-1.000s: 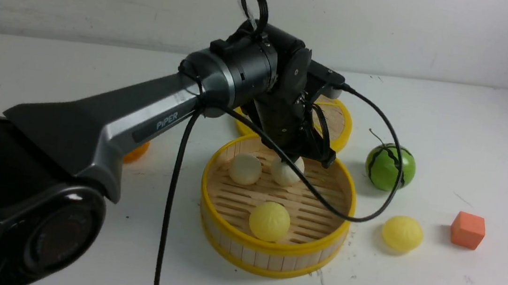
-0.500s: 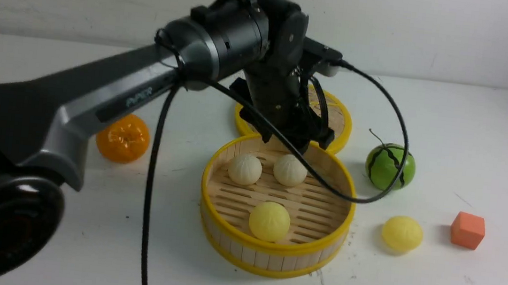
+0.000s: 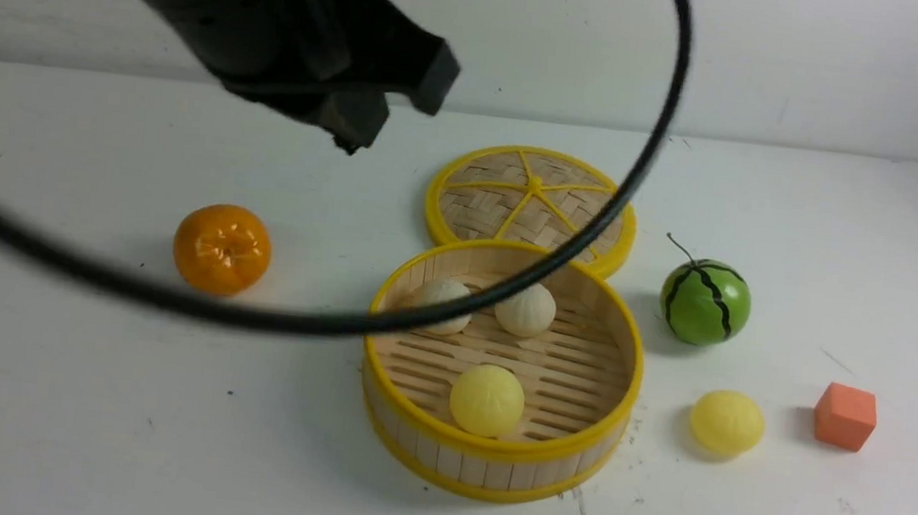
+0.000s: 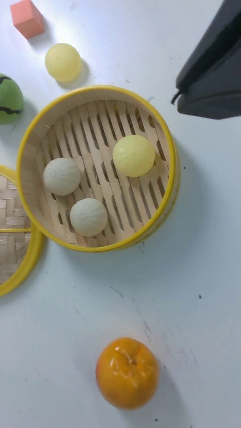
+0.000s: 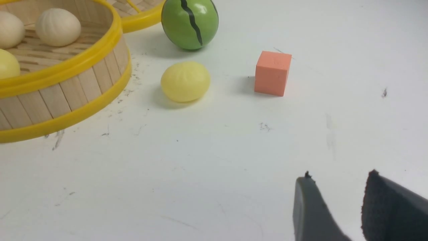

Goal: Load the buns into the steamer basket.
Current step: Use the right arm to grab a steamed stuffed bun

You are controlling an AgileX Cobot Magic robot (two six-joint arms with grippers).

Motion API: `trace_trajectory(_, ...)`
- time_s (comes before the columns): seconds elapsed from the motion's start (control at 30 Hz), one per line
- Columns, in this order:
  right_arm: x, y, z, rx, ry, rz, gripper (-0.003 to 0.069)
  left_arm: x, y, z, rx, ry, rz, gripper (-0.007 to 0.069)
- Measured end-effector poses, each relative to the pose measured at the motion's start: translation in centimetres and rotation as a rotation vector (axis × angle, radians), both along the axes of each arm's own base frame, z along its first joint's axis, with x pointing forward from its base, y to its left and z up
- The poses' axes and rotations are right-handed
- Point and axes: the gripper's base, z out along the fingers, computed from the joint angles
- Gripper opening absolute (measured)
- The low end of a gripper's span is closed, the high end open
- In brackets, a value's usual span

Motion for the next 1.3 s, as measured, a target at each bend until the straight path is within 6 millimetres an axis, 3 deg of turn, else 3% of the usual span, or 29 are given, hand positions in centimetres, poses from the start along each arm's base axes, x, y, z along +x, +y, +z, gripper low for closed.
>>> trace_trajectory(0.07, 0.0, 0.0, 0.0, 0.000, 0.000, 0.000, 0.0241, -1.5, 1.0, -0.8, -0.041, -0.036, 0.001, -0.0013)
trace_trajectory(0.1, 0.0, 0.0, 0.0, 0.000, 0.000, 0.000, 0.0241, -3.5, 2.3, -2.3, -0.093, -0.081, -0.001, -0.0013)
trace_trajectory(0.2, 0.0, 0.0, 0.0, 0.000, 0.000, 0.000, 0.0241, -6.6, 4.3, -6.0, -0.196, -0.155, -0.003, -0.0013)
trace_trajectory(0.23, 0.0, 0.0, 0.0, -0.001, 0.000, 0.000, 0.0241, -8.1, 5.3, -8.3, -0.226, -0.171, 0.001, -0.0013)
trace_trajectory(0.3, 0.0, 0.0, 0.0, -0.001, 0.000, 0.000, 0.0241, -9.9, 6.5, -11.4, -0.290, -0.205, 0.010, -0.0013)
trace_trajectory(0.37, 0.0, 0.0, 0.0, -0.003, 0.000, 0.000, 0.0241, -10.7, 7.1, -12.9, -0.325, -0.219, 0.018, -0.0013)
trace_trajectory(0.43, 0.0, 0.0, 0.1, 0.002, -0.014, -0.002, 0.0241, -12.4, 8.3, -15.7, -0.410, -0.257, 0.042, -0.0013)
trace_trajectory(0.6, 0.3, 0.2, 0.8, 0.236, -0.104, -0.033, 0.0241, -14.6, 10.1, -18.9, -0.514, -0.337, 0.065, -0.0013)
trace_trajectory(0.63, 0.4, 0.3, 1.3, 0.385, -0.149, -0.054, 0.0241, -15.3, 10.6, -19.8, -0.534, -0.356, 0.064, -0.0013)
trace_trajectory(0.7, 0.4, 0.3, 1.8, 0.528, -0.190, -0.074, 0.0241, -15.8, 11.0, -20.4, -0.550, -0.374, 0.062, -0.0013)
trace_trajectory(0.87, 0.3, 0.2, 3.2, 0.689, -0.259, -0.085, 0.0241, -16.5, 11.4, -21.0, -0.573, -0.398, 0.058, -0.0013)
trace_trajectory(0.97, 0.5, 1.0, 7.5, 0.654, -0.167, -0.015, 0.0241, -16.5, 11.4, -21.3, -0.569, -0.390, 0.058, -0.0013)
trace_trajectory(1.03, 0.8, 1.4, 8.8, 0.605, -0.096, 0.013, 0.0241, -16.5, 11.4, -21.3, -0.565, -0.386, 0.058, -0.0013)
trace_trajectory(1.07, 2.0, 1.8, 11.1, 0.486, 0.040, 0.062, 0.0241, -16.5, 11.4, -21.4, -0.562, -0.381, 0.057, -0.0013)
trace_trajectory(1.1, 2.1, 1.9, 11.1, 0.471, 0.077, 0.073, 0.0241, -16.5, 11.4, -21.4, -0.562, -0.381, 0.057, -0.0013)
trace_trajectory(1.17, 4.7, 2.2, 13.3, 0.316, 0.319, 0.133, 0.0241, -16.5, 11.4, -21.4, -0.560, -0.378, 0.057, -0.0013)
trace_trajectory(1.23, 6.5, 2.2, 14.0, 0.267, 0.433, 0.147, 0.0241, -16.5, 11.4, -21.4, -0.560, -0.378, 0.057, -0.0013)
trace_trajectory(1.3, 9.8, 2.1, 14.5, 0.233, 0.598, 0.153, 0.0241, -16.5, 11.4, -21.4, -0.560, -0.378, 0.057, -0.0013)
